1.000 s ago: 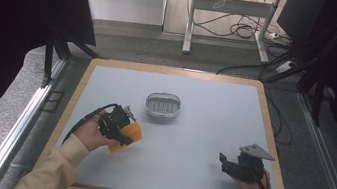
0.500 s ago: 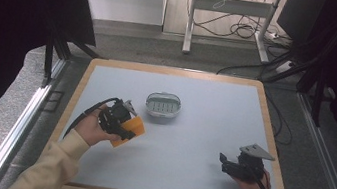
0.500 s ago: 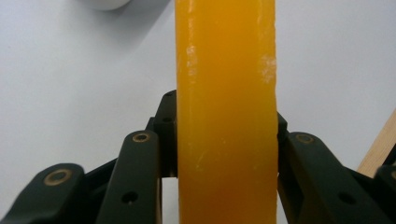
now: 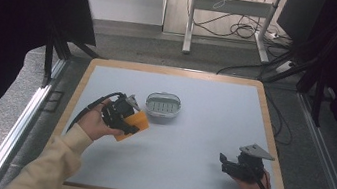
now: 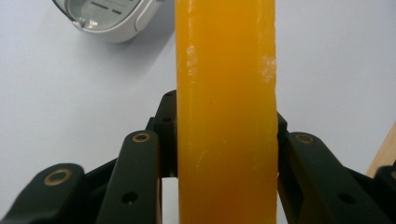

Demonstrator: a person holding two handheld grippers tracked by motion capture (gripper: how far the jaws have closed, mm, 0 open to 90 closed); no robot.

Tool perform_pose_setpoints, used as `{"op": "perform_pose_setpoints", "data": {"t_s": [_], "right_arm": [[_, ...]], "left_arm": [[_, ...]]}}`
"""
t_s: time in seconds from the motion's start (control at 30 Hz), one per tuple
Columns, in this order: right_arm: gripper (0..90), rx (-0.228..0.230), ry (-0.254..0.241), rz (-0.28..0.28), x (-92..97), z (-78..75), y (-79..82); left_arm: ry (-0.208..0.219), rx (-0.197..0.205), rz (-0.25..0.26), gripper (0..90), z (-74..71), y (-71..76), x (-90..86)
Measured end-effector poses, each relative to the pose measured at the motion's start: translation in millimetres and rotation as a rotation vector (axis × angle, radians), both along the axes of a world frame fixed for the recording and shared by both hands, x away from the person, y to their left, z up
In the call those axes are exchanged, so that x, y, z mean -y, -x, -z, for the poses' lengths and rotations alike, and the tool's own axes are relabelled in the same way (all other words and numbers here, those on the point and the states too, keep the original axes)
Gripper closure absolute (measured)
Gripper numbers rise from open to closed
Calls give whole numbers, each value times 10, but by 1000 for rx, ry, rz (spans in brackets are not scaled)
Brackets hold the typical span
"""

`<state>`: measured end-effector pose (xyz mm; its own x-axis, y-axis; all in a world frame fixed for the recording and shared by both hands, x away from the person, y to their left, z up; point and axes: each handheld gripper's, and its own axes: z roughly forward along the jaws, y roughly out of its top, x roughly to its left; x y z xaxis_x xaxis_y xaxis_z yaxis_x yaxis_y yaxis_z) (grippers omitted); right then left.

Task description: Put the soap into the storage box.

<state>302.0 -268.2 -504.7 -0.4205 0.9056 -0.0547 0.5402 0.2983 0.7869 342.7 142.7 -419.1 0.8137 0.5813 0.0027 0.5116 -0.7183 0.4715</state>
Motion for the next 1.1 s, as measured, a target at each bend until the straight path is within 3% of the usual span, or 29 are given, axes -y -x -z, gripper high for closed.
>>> {"op": "perform_pose_setpoints", "data": {"t_s": [0.47, 1.1], "right_arm": [[181, 21, -28, -2, 23, -42, 13], [181, 19, -22, -10, 9, -35, 11]], "left_arm": [[6, 20, 23, 623, -106, -175, 115], [-32, 45, 39, 623, -203, -394, 209]]}}
